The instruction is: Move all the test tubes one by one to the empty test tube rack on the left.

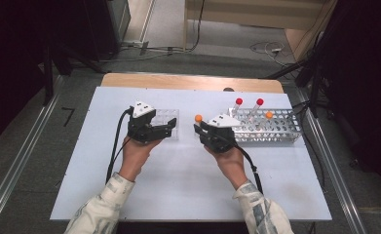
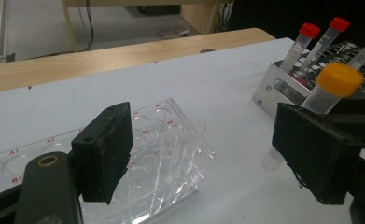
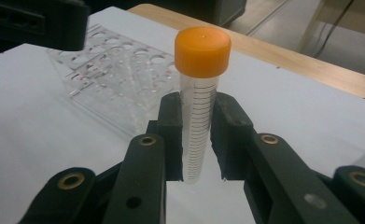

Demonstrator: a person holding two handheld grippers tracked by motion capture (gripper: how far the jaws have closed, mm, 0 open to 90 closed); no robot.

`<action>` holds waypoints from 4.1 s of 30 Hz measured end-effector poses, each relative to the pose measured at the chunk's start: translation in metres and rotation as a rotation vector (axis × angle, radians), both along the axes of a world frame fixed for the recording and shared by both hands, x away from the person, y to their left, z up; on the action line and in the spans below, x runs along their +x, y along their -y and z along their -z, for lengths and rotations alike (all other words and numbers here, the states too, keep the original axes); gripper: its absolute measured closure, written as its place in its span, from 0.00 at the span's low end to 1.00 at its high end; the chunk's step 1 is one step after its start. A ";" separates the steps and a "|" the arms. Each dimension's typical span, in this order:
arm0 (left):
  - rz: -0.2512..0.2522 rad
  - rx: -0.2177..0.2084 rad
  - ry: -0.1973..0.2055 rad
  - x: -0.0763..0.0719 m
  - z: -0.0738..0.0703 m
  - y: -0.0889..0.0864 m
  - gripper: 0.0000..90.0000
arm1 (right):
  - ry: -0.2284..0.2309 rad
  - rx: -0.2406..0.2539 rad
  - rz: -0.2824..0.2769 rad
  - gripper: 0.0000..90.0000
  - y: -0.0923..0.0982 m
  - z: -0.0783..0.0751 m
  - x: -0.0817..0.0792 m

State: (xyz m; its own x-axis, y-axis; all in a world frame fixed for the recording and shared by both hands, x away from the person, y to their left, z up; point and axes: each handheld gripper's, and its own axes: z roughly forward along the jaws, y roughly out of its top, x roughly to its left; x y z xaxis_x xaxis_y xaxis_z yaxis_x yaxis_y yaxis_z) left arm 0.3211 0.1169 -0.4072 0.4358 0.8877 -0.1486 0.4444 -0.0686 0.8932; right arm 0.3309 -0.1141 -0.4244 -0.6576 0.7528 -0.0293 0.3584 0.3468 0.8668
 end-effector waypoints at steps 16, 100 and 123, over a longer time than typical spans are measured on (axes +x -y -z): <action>0.149 -0.022 -0.013 -0.006 0.000 0.013 0.46 | -0.034 -0.001 -0.071 0.80 -0.036 0.012 -0.006; -0.036 0.082 -0.002 0.017 0.006 -0.020 0.67 | -0.053 0.000 -0.062 0.48 0.008 0.008 -0.006; -0.081 0.060 -0.009 0.013 0.000 -0.024 0.26 | -0.023 -0.004 0.230 0.47 0.131 -0.001 0.001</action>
State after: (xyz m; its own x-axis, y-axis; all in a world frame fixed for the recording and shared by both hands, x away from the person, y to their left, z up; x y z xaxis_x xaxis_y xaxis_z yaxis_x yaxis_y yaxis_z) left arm 0.3340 0.1413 -0.4068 0.3608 0.9275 -0.0980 0.4587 -0.0850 0.8845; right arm 0.3322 -0.2446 -0.4238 -0.4691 0.8829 -0.0191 0.4481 0.2566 0.8564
